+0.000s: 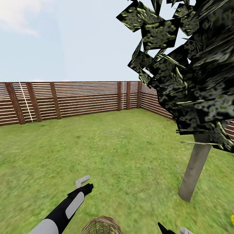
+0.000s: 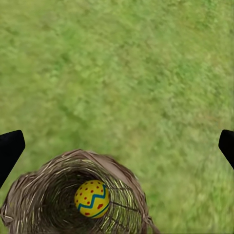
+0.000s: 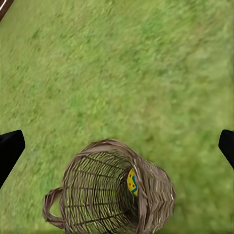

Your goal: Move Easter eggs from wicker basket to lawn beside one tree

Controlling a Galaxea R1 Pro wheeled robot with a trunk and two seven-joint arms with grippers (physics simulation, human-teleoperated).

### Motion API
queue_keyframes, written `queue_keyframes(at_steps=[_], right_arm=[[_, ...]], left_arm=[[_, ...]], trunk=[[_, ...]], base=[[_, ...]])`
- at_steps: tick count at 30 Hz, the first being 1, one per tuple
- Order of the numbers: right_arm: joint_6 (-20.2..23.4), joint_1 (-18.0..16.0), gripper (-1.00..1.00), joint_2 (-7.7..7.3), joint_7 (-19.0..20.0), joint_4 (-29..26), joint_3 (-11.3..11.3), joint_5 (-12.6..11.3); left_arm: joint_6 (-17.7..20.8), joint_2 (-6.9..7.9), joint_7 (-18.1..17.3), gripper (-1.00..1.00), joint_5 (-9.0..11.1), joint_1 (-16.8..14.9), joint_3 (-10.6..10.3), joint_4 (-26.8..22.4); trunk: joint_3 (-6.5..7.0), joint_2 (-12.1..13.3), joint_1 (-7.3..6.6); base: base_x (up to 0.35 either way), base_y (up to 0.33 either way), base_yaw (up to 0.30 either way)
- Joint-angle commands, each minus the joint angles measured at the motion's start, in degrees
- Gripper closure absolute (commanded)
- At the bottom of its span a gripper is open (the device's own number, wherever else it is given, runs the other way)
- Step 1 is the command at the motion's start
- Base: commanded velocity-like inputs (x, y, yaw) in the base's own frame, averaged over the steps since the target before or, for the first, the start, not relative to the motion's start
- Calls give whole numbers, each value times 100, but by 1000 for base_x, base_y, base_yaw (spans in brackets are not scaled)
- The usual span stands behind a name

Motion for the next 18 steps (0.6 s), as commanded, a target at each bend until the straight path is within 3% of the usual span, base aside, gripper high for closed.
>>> queue_keyframes(at_steps=[1,7,12,18], right_arm=[[56,0,-100,6,21,-9,-17,-56],[50,3,-100,10,59,-12,-24,-61],[48,4,-100,13,75,-29,-26,-63],[47,4,-100,8,78,-42,-27,-64]], left_arm=[[16,7,39,-100,35,-2,-43,-11],[132,1,-75,-100,38,-2,-49,-11],[471,4,-95,-100,42,-5,-49,-11],[802,7,-99,-100,53,-8,-45,-11]], trunk=[[-19,-45,25],[-127,-286,157],[-217,-486,266],[-217,-486,266]], base=[[0,0,-1],[0,0,0],[0,0,0],[0,0,0]])
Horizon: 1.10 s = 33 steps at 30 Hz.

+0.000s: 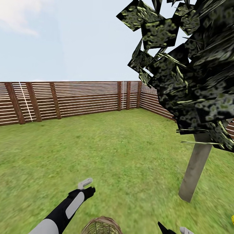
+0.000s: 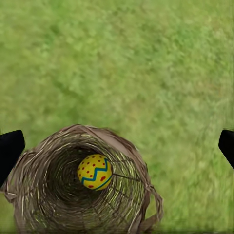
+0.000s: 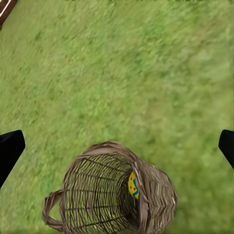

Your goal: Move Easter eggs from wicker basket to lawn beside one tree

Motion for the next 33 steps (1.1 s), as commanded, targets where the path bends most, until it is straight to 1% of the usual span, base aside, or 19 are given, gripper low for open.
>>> queue_keyframes(at_steps=[1,6,9,13,19,22,24,26,33], right_arm=[[56,-2,-100,5,19,-11,-16,-56],[56,-2,-100,4,20,-13,-17,-56],[56,-2,-100,4,20,-13,-17,-56],[56,-2,-100,9,20,-14,-17,-56],[56,-2,-100,16,20,-14,-17,-56],[53,-2,-100,19,25,-15,-17,-56],[50,-2,-100,20,27,-21,-17,-56],[23,-2,-100,21,28,-35,-17,-56],[-111,-2,-100,26,21,-47,-17,-56]], left_arm=[[48,10,52,-100,52,-6,-39,-13],[182,11,53,-100,66,-5,-40,-17],[294,11,52,-100,72,-6,-37,-16],[538,11,52,-100,82,-7,-31,-14],[722,11,51,-100,91,-7,-35,3],[861,5,53,-100,91,-7,-35,216],[912,-14,53,-100,86,-12,-35,475],[941,-58,52,-100,81,-14,-35,655],[971,-121,52,-100,81,-16,-35,830]], trunk=[[-10,-10,3],[-10,-10,3],[-64,-130,69],[-136,-291,157],[-244,-531,288],[-298,-652,354],[-333,-732,398],[-369,-812,442],[-495,-1093,596]], base=[[0,0,0],[0,0,0],[0,0,0],[0,0,0],[0,0,0],[0,0,0],[0,0,0],[0,0,0],[0,0,0]])
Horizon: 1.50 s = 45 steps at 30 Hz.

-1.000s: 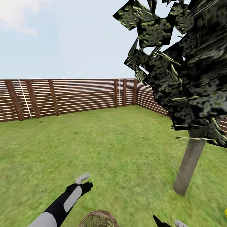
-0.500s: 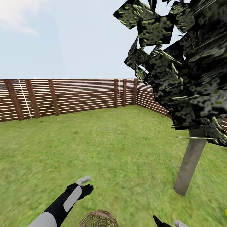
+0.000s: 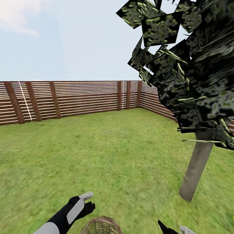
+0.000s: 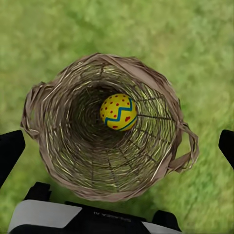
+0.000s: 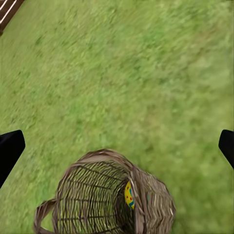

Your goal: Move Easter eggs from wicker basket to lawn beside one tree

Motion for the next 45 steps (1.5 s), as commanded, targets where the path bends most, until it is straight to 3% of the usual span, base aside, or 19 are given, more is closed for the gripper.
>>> queue_keyframes(at_steps=[1,11,35,45], right_arm=[[53,-1,-100,4,20,-11,-17,-59],[40,-1,-100,6,20,-12,-17,-59],[39,-1,-100,1,19,-13,-17,-59],[39,-1,-100,-7,12,-13,-17,-59]], left_arm=[[6,1,53,-100,59,-5,-37,-5],[16,-53,46,-100,56,-6,-37,17],[557,-83,-85,-100,55,-6,-37,19],[598,-91,-87,-100,55,-6,-37,19]], trunk=[[-27,-49,24],[-206,-450,244],[-637,-1413,771],[-817,-1814,991]], base=[[0,0,0],[0,0,0],[0,0,0],[0,0,0]])
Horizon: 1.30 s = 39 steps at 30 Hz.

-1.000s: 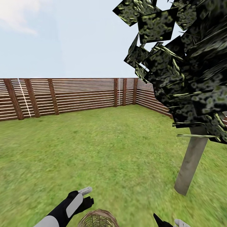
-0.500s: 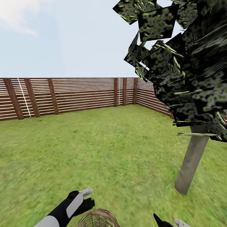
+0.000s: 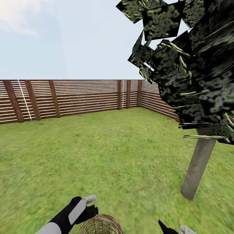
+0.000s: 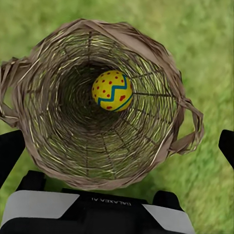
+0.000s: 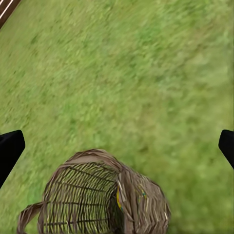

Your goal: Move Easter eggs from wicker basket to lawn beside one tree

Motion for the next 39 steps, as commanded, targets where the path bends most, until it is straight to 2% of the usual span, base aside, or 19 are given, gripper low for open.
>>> queue_keyframes(at_steps=[1,9,13,16,19,26,39], right_arm=[[57,0,-100,5,21,-11,-17,-59],[57,0,-100,2,22,-11,-17,-59],[57,0,-100,9,221,-17,-279,-64],[57,0,-100,17,576,-19,-545,-57],[57,2,-100,20,729,-19,-648,-53],[57,4,-100,29,822,-27,-699,-51],[57,0,-100,36,818,-22,-660,-37]], left_arm=[[9,4,52,-100,60,-5,-35,-8],[123,1,50,-100,60,-5,-35,-8],[166,-10,55,-100,55,-5,-35,-13],[166,-37,69,-100,50,-5,-35,-16],[164,-50,75,-100,42,-5,-35,-17],[163,-58,78,-100,35,-5,-35,-17],[138,-59,80,-100,26,-5,-35,-31]], trunk=[[-25,-46,24],[-169,-367,199],[-240,-528,287],[-276,-608,331],[-276,-608,331],[-276,-608,331],[-276,-608,331]], base=[[0,0,0],[0,0,0],[0,0,0],[0,0,0],[0,0,0],[0,0,0],[0,0,0]])
